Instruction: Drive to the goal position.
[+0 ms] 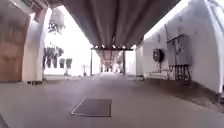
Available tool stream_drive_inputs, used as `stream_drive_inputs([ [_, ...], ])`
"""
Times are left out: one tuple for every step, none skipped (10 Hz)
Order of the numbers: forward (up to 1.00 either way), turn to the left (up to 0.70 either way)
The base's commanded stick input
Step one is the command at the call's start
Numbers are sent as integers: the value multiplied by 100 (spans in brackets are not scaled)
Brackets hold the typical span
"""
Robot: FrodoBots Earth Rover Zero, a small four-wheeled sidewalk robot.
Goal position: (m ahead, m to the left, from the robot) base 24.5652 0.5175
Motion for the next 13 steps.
stream_drive_inputs([
  [66, 0],
  [66, 0],
  [66, 0],
  [66, 0],
  [66, 0],
  [66, 0],
  [66, 0],
  [66, 0],
  [66, 0],
  [66, 0],
  [66, 0],
  [66, 0],
  [66, 0],
])
